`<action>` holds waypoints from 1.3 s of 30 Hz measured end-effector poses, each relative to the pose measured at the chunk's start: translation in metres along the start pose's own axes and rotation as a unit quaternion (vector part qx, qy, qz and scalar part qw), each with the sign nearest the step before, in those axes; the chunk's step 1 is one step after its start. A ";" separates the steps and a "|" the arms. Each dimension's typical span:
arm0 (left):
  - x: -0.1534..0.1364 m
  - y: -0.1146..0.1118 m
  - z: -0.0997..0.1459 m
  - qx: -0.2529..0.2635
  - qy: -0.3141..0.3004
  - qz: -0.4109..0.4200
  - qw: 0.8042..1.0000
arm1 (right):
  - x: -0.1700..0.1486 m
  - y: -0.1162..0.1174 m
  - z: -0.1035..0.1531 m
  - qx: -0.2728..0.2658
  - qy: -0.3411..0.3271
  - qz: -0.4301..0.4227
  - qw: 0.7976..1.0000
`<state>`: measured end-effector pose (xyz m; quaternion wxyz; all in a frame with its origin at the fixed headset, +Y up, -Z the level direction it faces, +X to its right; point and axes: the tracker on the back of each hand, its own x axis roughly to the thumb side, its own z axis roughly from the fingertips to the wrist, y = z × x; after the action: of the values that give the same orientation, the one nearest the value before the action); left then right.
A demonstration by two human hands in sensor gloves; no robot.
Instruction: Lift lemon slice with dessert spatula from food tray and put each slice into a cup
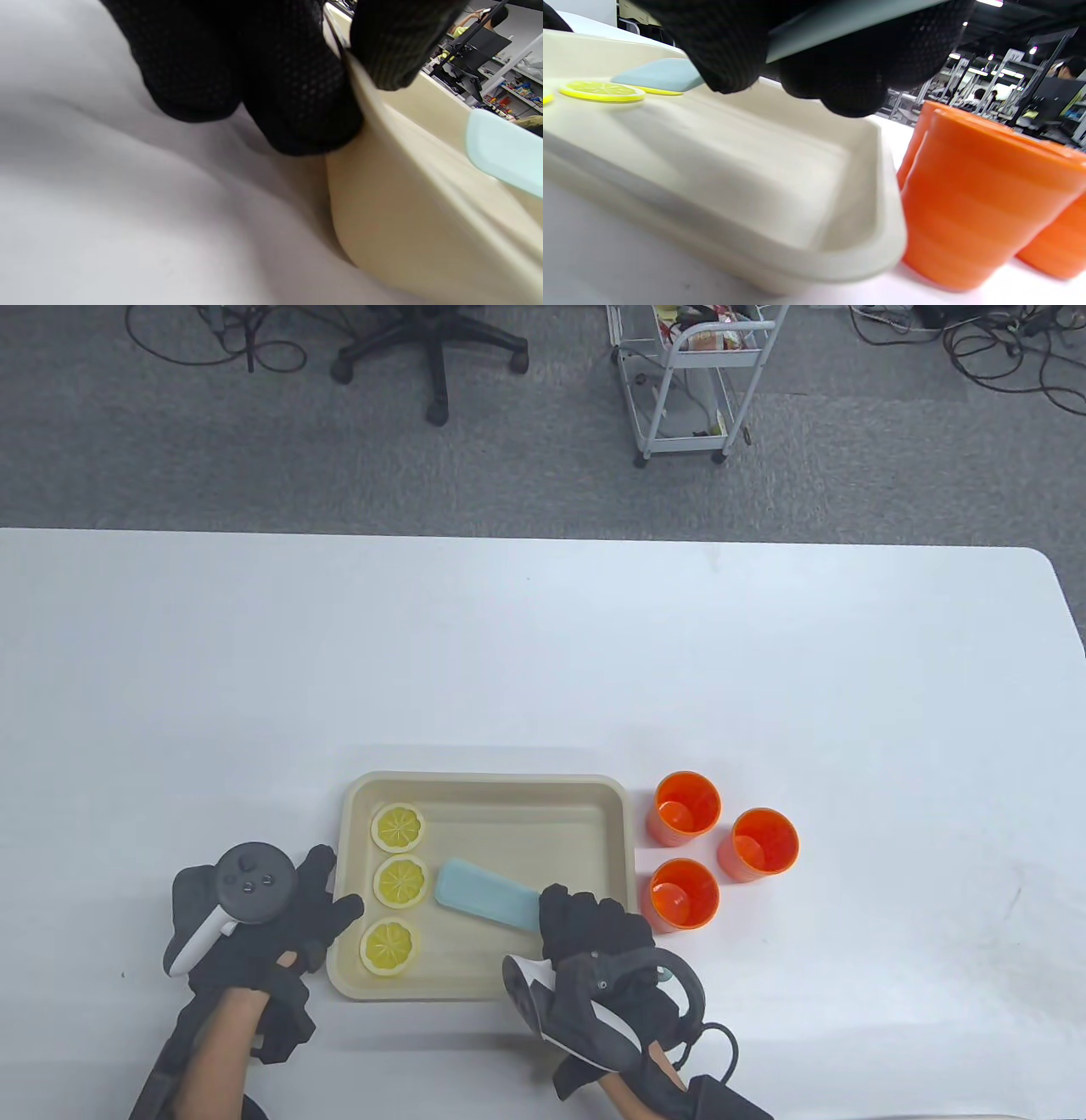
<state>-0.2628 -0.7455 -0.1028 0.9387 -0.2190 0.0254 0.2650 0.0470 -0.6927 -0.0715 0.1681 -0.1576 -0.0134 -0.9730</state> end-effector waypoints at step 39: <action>0.006 -0.001 -0.001 -0.011 0.005 -0.037 0.999 | 0.023 0.034 -0.035 0.101 -0.009 0.021 0.995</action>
<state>-0.2571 -0.7433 -0.1043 0.9451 -0.2316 0.0191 0.2297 0.0273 -0.7349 -0.0983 0.2036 -0.1490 -0.1100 -0.9614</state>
